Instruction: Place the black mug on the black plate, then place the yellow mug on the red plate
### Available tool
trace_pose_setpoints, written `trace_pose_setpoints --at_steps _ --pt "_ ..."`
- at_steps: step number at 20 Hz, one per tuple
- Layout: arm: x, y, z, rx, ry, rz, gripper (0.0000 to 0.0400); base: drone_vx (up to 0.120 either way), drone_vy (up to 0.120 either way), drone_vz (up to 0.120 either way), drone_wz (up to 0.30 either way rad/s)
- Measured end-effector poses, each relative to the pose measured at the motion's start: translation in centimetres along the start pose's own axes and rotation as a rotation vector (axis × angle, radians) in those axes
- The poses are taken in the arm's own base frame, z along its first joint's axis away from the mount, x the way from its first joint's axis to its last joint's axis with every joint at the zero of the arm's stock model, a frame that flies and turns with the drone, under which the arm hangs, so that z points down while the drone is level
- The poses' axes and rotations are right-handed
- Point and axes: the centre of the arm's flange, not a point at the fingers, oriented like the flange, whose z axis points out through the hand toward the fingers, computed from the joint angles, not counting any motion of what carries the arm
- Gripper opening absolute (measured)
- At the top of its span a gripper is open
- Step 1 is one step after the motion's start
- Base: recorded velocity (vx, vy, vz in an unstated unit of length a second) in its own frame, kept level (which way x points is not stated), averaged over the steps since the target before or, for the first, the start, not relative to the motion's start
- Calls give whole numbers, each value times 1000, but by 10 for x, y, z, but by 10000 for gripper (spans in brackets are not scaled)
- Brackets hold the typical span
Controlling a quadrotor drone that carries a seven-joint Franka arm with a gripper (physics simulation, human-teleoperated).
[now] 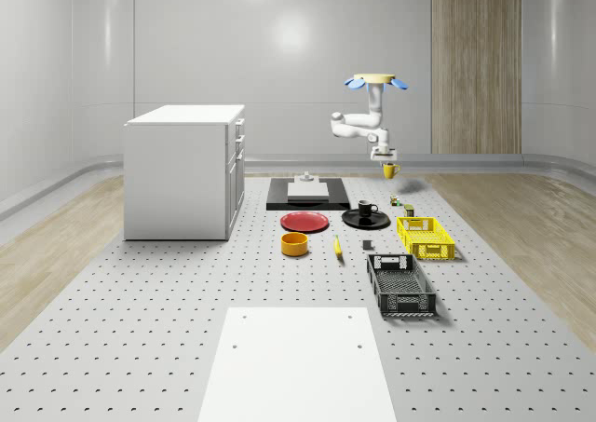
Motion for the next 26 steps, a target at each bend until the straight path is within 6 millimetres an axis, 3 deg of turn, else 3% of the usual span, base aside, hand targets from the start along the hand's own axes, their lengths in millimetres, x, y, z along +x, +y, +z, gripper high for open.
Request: trace_pose_setpoints --at_steps 26 --pt "0 0 0 0 0 0 110 120 -120 0 0"
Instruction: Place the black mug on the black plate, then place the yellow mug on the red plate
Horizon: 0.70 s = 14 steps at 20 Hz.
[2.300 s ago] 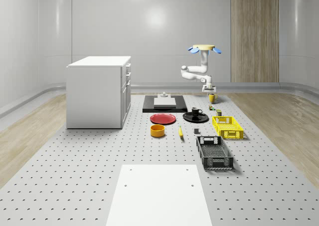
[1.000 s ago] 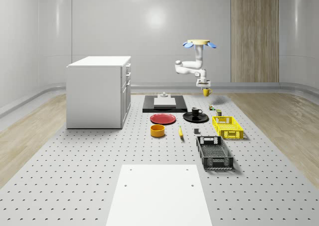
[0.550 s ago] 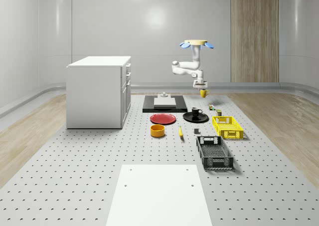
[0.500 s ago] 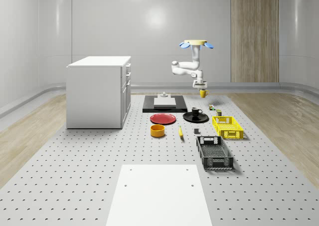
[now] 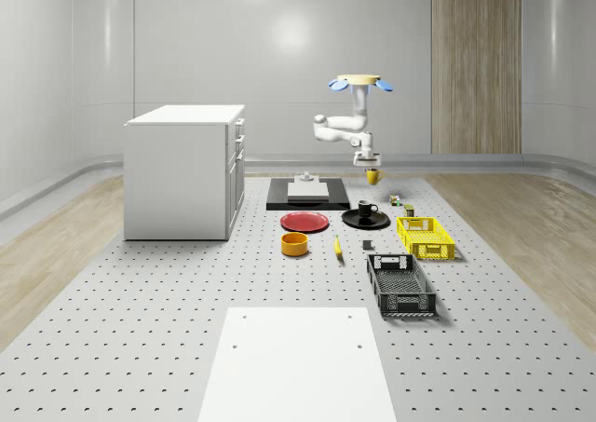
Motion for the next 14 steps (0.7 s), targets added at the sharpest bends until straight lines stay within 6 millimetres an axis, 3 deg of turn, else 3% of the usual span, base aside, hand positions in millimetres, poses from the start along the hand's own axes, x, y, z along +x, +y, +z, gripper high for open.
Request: trace_pose_setpoints --at_steps 14 --pt "0 0 0 0 0 0 110 120 -120 0 0"
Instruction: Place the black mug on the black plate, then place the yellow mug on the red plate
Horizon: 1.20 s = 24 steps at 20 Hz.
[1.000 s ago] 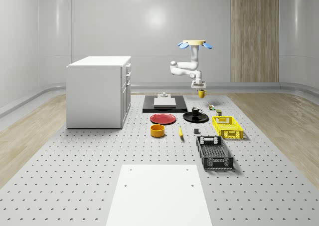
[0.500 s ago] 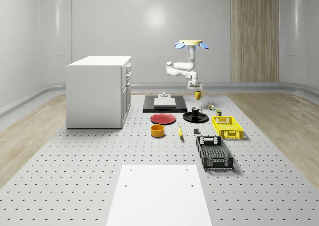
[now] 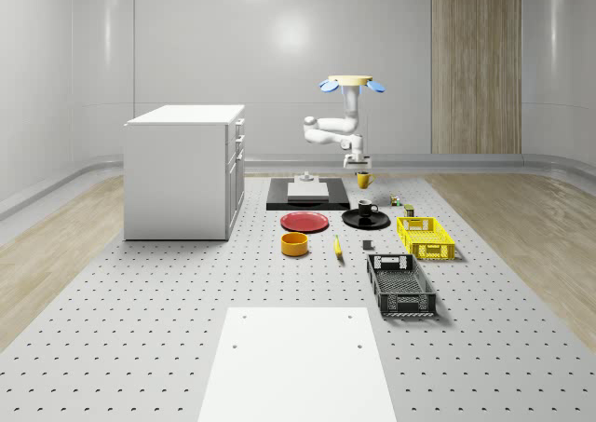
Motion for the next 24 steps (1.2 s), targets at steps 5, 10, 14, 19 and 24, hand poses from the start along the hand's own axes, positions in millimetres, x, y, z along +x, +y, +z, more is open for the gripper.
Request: trace_pose_setpoints --at_steps 5,10,14,19,24 --pt "0 0 0 0 0 0 110 120 -120 0 0" --pt "0 0 0 0 0 0 110 120 -120 0 0" --pt "0 0 0 0 0 0 110 120 -120 0 0" --pt "0 0 0 0 0 0 110 120 -120 0 0" --pt "0 0 0 0 0 0 110 120 -120 0 0"
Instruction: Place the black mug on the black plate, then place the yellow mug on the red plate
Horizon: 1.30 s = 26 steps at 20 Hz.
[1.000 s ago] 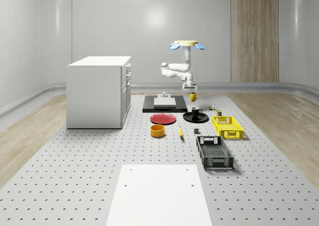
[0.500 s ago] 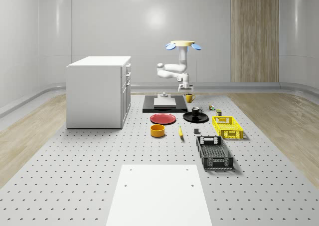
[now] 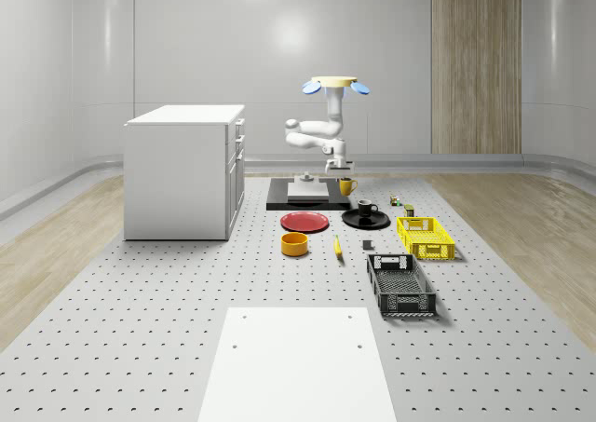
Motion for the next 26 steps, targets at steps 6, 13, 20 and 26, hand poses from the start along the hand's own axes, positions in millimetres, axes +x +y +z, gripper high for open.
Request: trace_pose_setpoints --at_steps 6,13,20,26 --pt "0 0 0 0 0 0 110 120 -120 0 0" --pt "0 0 0 0 0 0 110 120 -120 0 0" --pt "0 0 0 0 0 0 110 51 -120 0 0" --pt "0 0 0 0 0 0 110 0 -120 -67 0"
